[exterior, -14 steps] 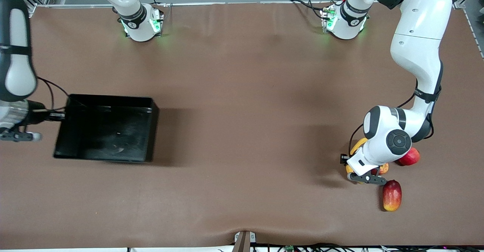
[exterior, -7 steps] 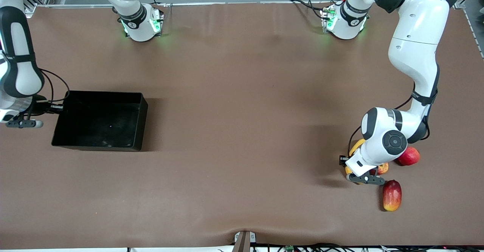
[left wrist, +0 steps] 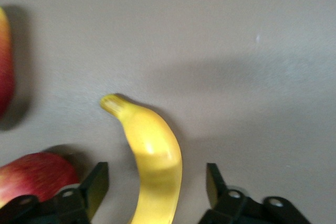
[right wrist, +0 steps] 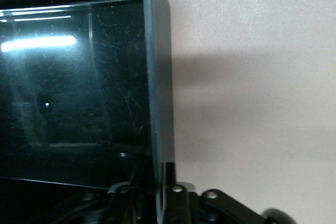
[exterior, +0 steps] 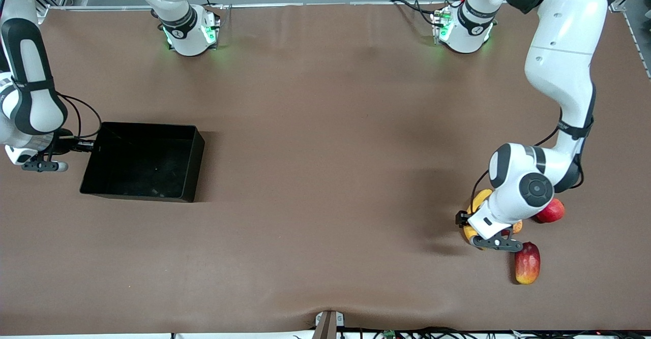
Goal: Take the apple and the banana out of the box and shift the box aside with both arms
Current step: 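Set the tray down with the right gripper and release it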
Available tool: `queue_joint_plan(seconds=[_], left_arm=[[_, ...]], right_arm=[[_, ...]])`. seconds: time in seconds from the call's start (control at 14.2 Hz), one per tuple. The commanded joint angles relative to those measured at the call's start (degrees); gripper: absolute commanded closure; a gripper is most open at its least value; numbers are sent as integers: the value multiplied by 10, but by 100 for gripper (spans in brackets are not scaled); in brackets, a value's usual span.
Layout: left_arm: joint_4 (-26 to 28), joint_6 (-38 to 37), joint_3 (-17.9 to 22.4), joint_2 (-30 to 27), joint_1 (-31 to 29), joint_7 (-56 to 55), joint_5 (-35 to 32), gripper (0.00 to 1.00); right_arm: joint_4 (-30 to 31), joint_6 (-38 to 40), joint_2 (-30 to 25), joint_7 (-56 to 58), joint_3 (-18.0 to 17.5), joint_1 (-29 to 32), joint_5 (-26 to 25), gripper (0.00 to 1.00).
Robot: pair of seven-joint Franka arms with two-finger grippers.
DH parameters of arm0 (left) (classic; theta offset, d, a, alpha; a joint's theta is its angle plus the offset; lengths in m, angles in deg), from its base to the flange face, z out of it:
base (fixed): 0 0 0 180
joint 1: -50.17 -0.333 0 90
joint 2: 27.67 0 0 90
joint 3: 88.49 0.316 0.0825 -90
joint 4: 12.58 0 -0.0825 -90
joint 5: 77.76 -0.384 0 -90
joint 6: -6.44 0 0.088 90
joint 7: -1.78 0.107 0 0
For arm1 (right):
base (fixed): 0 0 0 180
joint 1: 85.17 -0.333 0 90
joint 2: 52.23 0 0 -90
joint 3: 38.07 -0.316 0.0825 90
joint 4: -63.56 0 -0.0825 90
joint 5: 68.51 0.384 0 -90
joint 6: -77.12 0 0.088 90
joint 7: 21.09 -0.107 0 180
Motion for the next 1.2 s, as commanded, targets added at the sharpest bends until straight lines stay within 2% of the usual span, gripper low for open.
queue_joint_plan(seconds=[0.0, 0.21, 0.35, 0.49, 0.71, 0.92, 1.13], left_arm=[[15, -55, -1, -68, 3, -15, -14, 0], [11, -123, -3, -126, 1, -9, -14, 0], [12, -188, -3, -172, -3, -18, -2, 0], [10, -261, -3, -221, -4, -52, 0, 0], [10, -327, -3, -283, -2, -55, 1, 0], [9, -369, -3, -330, -4, -54, 11, 0], [-6, -410, -3, -350, -4, -47, 16, 0]], right_arm=[[-40, 52, 3, 31, -9, 14, 13, 0], [-114, 123, 10, 39, -13, 3, 13, 0], [-168, 131, 16, 38, -13, -19, 13, 0], [-247, 150, 36, 40, -16, -47, 8, 0], [-341, 165, 56, 37, -16, -65, 4, 0], [-377, 198, 54, -2, -14, -95, -2, 0], [-419, 317, 33, -103, -14, -108, -2, 0]])
